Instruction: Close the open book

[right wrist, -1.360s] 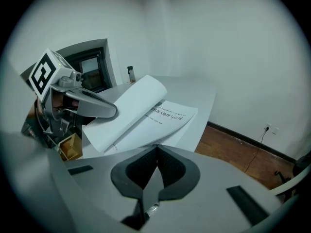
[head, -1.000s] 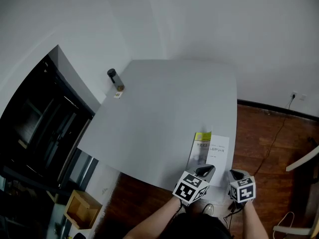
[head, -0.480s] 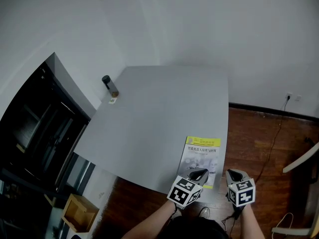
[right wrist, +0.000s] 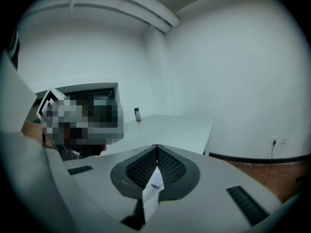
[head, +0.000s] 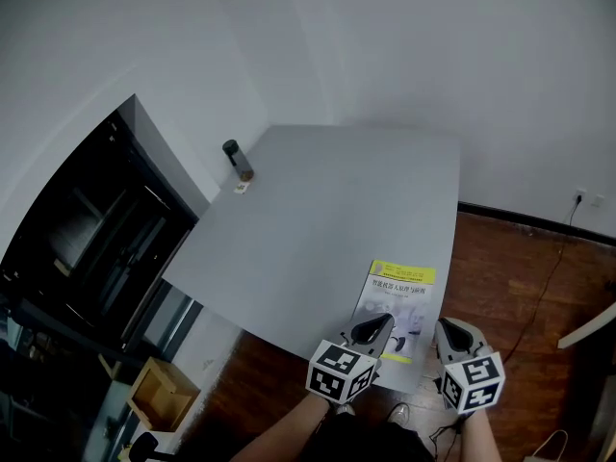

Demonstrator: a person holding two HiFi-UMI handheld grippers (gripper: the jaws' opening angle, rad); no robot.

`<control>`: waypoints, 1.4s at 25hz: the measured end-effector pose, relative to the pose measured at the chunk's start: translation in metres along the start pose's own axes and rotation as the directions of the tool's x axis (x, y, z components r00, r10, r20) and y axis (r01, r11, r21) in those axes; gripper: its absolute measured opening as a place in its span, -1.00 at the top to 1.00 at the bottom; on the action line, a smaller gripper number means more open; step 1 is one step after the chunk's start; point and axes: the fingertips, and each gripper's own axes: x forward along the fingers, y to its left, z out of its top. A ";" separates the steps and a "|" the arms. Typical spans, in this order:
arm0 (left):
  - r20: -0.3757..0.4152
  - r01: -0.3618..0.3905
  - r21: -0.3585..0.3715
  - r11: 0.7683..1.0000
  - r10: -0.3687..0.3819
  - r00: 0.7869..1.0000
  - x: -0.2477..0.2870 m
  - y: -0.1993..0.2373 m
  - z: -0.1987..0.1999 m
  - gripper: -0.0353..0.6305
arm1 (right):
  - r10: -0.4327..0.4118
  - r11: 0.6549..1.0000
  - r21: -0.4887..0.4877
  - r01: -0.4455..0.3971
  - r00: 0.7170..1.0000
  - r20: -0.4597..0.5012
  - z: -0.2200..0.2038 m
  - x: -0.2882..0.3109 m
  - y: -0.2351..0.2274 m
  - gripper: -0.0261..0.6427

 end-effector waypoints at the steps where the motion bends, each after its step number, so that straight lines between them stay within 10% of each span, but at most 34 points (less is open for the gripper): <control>1: 0.018 -0.005 0.012 1.000 0.005 1.000 -0.006 -0.002 0.007 0.88 | 0.011 1.000 -0.010 -0.011 1.000 0.024 0.009 -0.004 0.007 0.91; 9: 0.094 -0.002 0.022 1.000 0.000 0.996 -0.053 -0.013 0.039 0.88 | 0.021 0.997 -0.072 -0.008 0.984 0.179 0.061 -0.040 0.054 0.91; 35: 0.195 0.017 0.067 0.998 -0.030 0.980 -0.148 -0.038 0.049 0.88 | 0.036 0.995 -0.103 -0.008 0.963 0.267 0.089 -0.089 0.138 0.91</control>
